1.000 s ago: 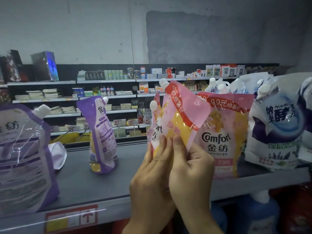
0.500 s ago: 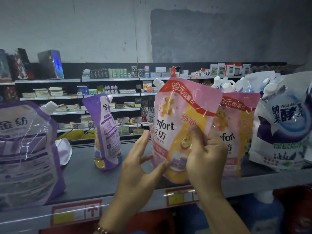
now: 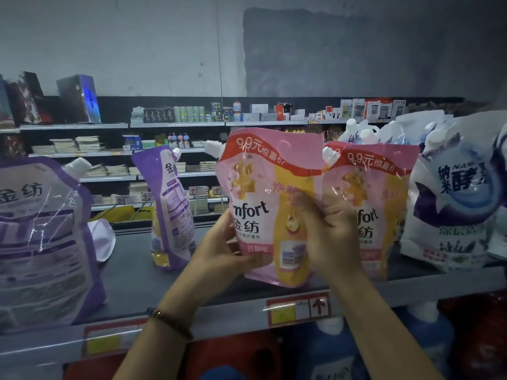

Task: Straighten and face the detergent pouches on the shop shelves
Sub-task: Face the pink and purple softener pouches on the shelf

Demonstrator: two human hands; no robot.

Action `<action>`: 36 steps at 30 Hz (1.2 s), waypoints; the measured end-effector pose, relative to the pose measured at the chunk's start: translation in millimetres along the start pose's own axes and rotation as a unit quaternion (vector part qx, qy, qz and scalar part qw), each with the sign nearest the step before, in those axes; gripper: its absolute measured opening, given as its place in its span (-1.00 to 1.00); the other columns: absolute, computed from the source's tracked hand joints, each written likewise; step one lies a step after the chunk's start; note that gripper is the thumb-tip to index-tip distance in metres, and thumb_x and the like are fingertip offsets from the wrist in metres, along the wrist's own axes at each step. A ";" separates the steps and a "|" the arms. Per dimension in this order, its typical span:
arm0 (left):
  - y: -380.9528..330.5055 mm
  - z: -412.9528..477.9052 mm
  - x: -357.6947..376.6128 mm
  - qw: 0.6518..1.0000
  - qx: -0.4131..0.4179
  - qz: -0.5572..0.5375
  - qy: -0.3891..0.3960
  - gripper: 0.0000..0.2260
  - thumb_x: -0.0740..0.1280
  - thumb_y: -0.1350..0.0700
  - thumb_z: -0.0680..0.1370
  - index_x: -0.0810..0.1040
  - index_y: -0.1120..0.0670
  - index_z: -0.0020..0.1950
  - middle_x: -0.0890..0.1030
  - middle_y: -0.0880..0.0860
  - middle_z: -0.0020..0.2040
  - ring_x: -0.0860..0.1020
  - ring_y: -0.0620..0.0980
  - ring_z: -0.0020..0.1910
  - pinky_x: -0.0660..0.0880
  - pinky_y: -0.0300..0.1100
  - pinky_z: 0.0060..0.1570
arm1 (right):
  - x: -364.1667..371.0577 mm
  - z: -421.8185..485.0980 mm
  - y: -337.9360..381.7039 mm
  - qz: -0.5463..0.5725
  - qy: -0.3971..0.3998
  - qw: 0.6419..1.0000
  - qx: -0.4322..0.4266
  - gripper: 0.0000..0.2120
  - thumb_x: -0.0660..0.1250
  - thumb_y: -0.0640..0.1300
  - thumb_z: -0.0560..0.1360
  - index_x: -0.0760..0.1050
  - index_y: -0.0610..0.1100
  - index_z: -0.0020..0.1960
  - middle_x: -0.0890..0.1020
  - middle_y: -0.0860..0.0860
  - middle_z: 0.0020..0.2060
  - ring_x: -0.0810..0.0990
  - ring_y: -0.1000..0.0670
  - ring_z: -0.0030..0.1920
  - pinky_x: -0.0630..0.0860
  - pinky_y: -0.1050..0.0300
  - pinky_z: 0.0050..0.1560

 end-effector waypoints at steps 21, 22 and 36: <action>-2.3 -14.4 -5.0 0.982 0.042 0.107 -0.152 -0.39 0.73 0.27 0.25 0.58 -0.01 0.20 0.77 -0.07 0.01 0.76 -0.04 -0.05 0.73 -0.01 -0.10 | -46.6 -1.8 23.0 -0.281 -0.061 0.951 -0.113 -0.74 0.48 0.18 0.54 0.72 -0.01 -0.01 0.72 0.23 -0.21 0.70 0.25 -0.18 0.59 0.35 -0.26; -2.6 -14.6 -3.8 0.982 0.043 0.109 -0.149 -0.38 0.73 0.26 0.24 0.58 -0.02 0.20 0.77 -0.08 0.02 0.76 -0.05 -0.04 0.73 -0.03 -0.10 | -47.9 -1.4 25.8 -0.287 -0.070 0.948 -0.117 -0.74 0.47 0.18 0.55 0.72 -0.01 0.01 0.72 0.23 -0.21 0.70 0.26 -0.18 0.60 0.36 -0.26; 1.1 -17.7 7.0 0.986 0.019 0.117 -0.116 -0.36 0.72 0.25 0.28 0.55 -0.05 0.25 0.76 -0.12 0.11 0.75 -0.05 0.04 0.72 0.02 -0.01 | -60.8 -10.7 21.1 -0.331 -0.124 0.929 -0.106 -0.86 0.53 0.01 0.55 0.71 -0.04 0.04 0.70 0.21 -0.19 0.62 0.36 -0.19 0.48 0.58 -0.15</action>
Point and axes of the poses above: each hand's wrist, its own z-axis towards the middle knuckle, its own x-axis out of the palm, y = z × x, the point moved 9 cm from there along z, towards the middle knuckle
